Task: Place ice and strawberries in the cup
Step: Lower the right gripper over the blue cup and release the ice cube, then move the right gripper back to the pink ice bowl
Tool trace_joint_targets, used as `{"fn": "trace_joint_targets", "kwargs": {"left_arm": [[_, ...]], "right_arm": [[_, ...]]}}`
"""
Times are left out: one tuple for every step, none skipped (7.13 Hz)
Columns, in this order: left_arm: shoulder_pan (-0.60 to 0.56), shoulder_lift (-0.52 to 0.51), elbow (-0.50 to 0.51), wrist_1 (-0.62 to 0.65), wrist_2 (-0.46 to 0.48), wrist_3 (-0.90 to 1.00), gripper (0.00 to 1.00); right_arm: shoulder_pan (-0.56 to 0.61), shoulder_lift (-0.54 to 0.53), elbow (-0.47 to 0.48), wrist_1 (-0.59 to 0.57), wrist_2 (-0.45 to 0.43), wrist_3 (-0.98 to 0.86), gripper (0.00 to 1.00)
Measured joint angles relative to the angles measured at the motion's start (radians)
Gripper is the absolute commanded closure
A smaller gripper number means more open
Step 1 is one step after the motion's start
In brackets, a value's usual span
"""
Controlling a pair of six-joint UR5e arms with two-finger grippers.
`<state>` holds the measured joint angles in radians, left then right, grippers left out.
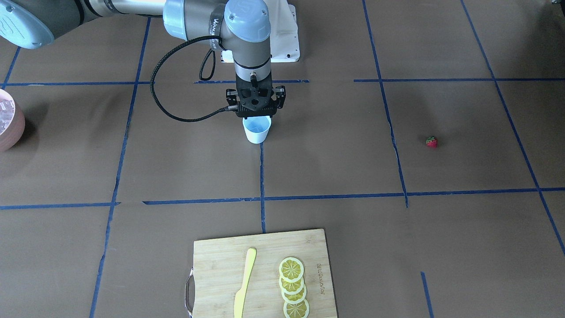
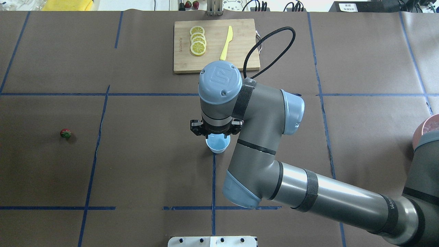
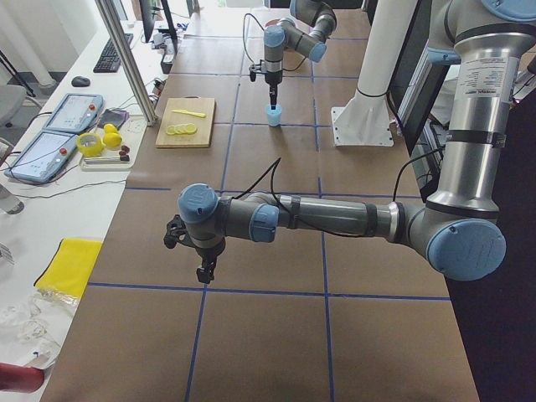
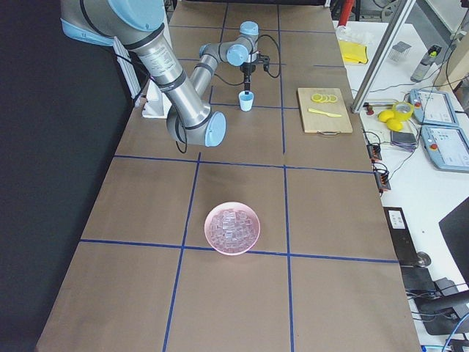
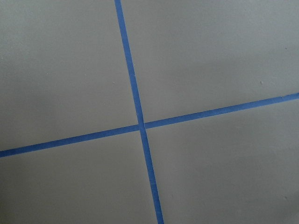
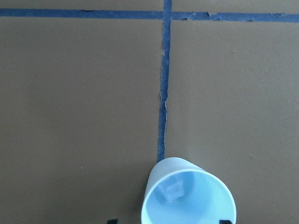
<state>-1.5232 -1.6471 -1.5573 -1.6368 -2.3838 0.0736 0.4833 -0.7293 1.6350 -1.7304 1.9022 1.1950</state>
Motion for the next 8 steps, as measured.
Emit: {"fn": "trace_joint_targets", "kwargs": {"left_arm": [[0.0, 0.0, 0.0, 0.0, 0.0, 0.0, 0.0], [0.0, -0.001, 0.0, 0.0, 0.0, 0.0, 0.0], [0.0, -0.002, 0.0, 0.0, 0.0, 0.0, 0.0], [0.0, -0.004, 0.0, -0.001, 0.0, 0.0, 0.0], [0.0, -0.006, 0.0, -0.001, 0.0, 0.0, 0.0], [0.0, -0.006, -0.001, -0.001, 0.0, 0.0, 0.0], [0.0, -0.007, -0.002, -0.002, 0.0, 0.0, 0.0], [0.0, -0.008, -0.003, -0.001, 0.0, 0.0, 0.0]], "right_arm": [[0.0, 0.0, 0.002, 0.0, 0.0, 0.0, 0.02], [0.006, 0.0, 0.007, -0.001, 0.001, 0.0, 0.01], [0.021, -0.005, 0.024, -0.012, 0.004, -0.001, 0.01], [0.047, -0.024, 0.064, -0.042, 0.008, -0.007, 0.01], [0.084, -0.069, 0.131, -0.073, 0.012, -0.025, 0.01], [0.127, -0.143, 0.22, -0.088, 0.015, -0.073, 0.01], [0.183, -0.237, 0.321, -0.093, 0.031, -0.153, 0.01], [0.236, -0.321, 0.395, -0.093, 0.061, -0.223, 0.01]]}}
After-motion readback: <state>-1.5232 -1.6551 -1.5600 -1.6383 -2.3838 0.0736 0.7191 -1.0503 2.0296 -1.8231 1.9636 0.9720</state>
